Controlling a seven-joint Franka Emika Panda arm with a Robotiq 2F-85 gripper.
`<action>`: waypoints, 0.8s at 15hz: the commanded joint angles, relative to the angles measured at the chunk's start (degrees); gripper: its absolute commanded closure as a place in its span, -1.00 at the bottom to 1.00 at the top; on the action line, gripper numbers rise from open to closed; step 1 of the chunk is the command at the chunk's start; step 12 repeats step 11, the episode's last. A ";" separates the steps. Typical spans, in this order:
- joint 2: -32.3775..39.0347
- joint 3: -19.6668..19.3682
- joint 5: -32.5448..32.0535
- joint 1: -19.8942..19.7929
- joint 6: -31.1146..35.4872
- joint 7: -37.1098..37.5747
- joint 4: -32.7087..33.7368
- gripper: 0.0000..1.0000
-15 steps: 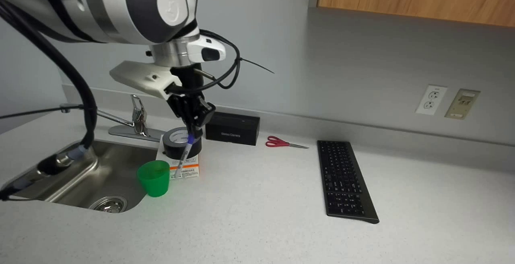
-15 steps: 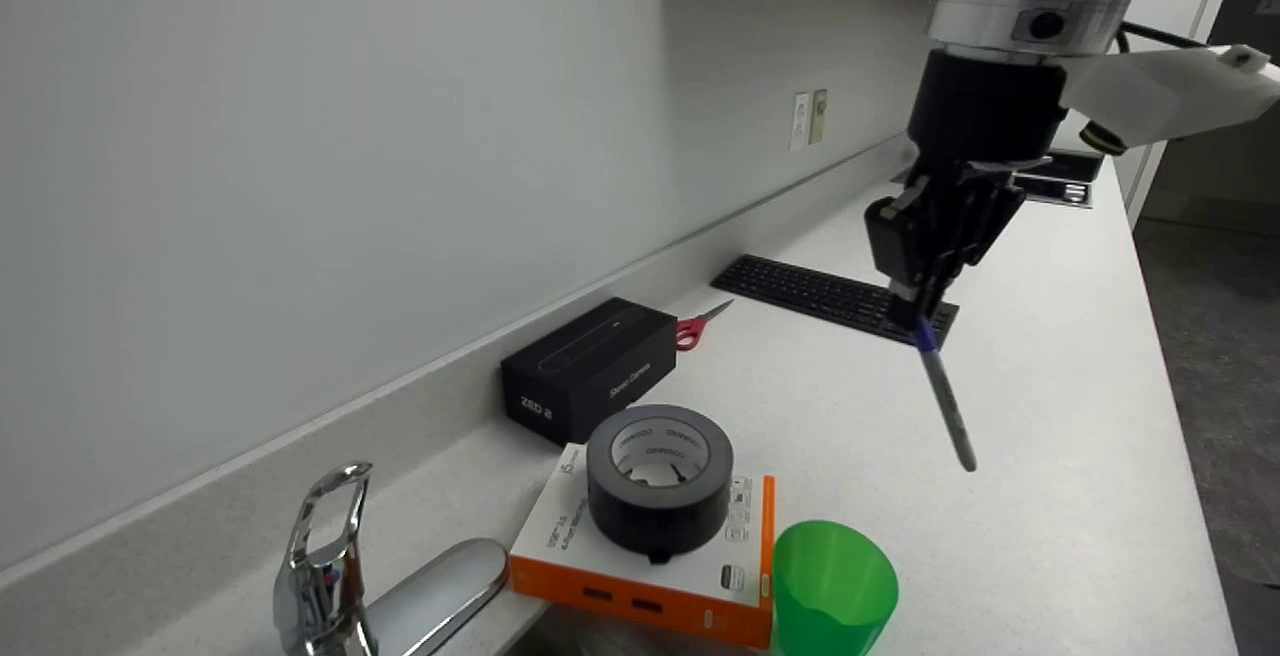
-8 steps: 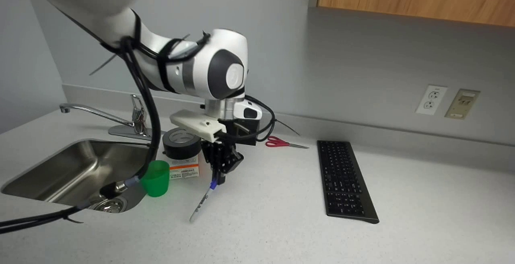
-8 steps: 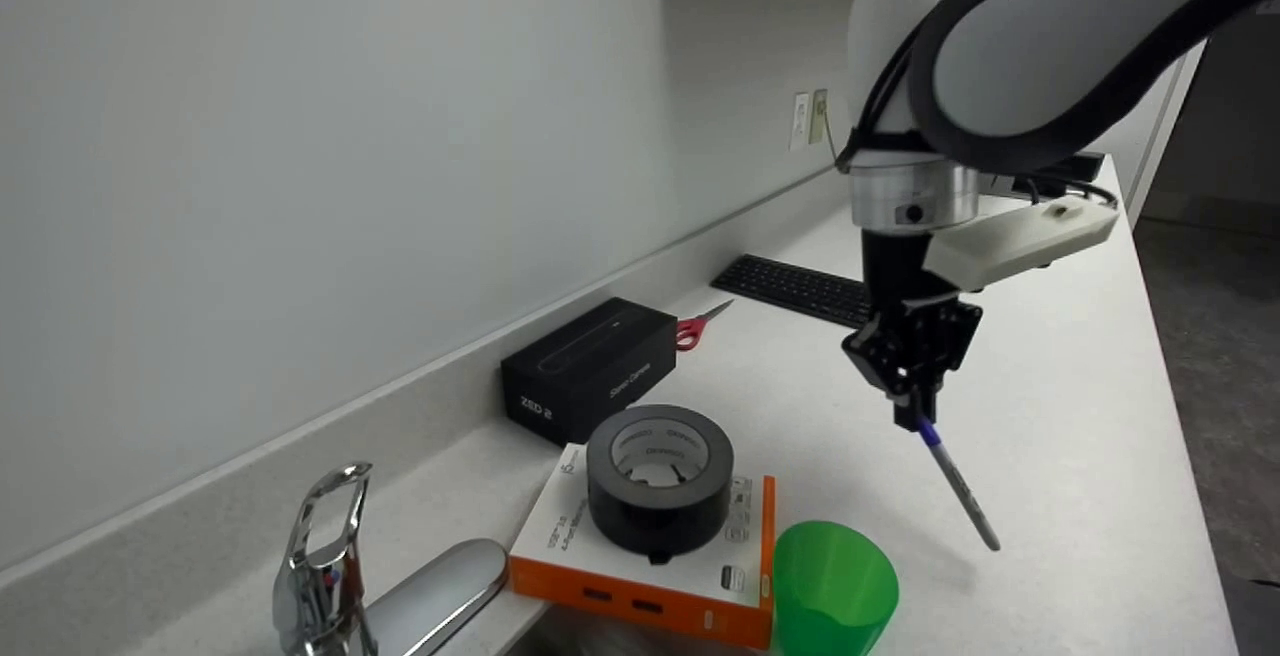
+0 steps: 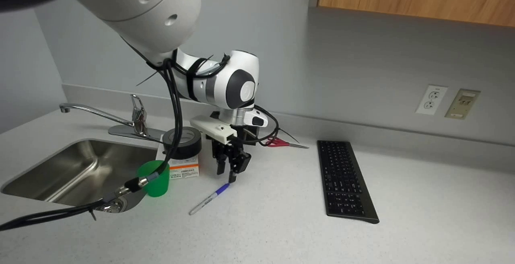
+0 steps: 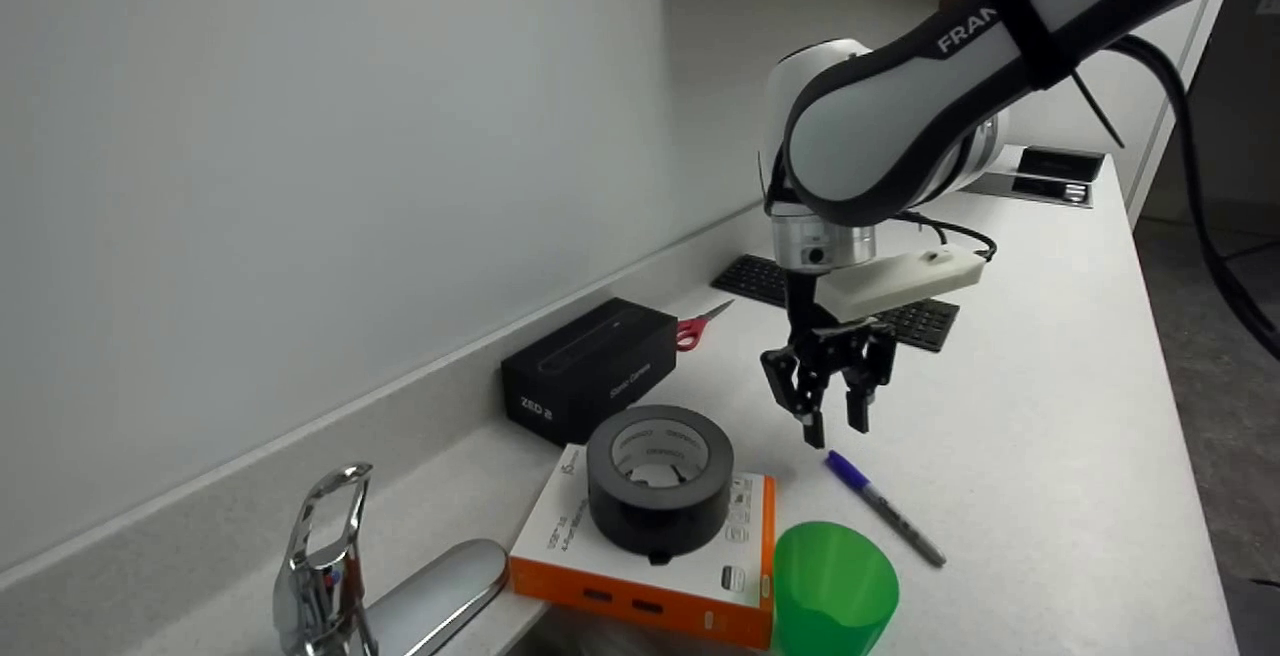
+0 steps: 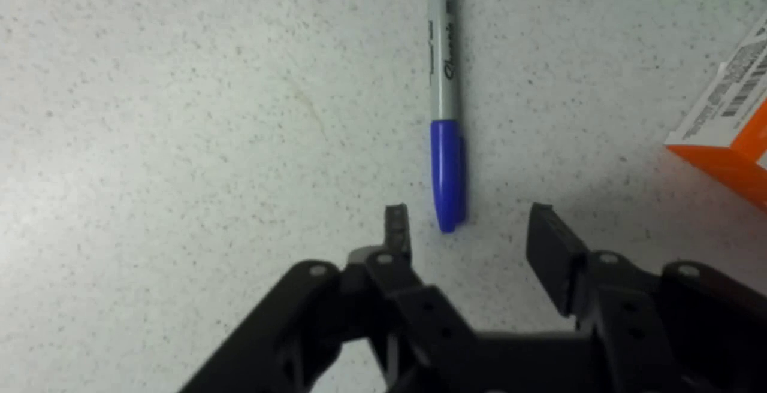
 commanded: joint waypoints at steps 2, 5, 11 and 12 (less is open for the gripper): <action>0.76 -0.62 1.61 0.51 -2.88 -0.33 4.59 -0.89; 0.92 -0.59 1.73 0.44 -3.17 -0.35 5.81 -1.00; 0.18 -0.86 0.69 0.78 -1.83 -0.25 4.76 -1.00; 0.18 -0.86 0.69 0.78 -1.83 -0.25 4.76 -1.00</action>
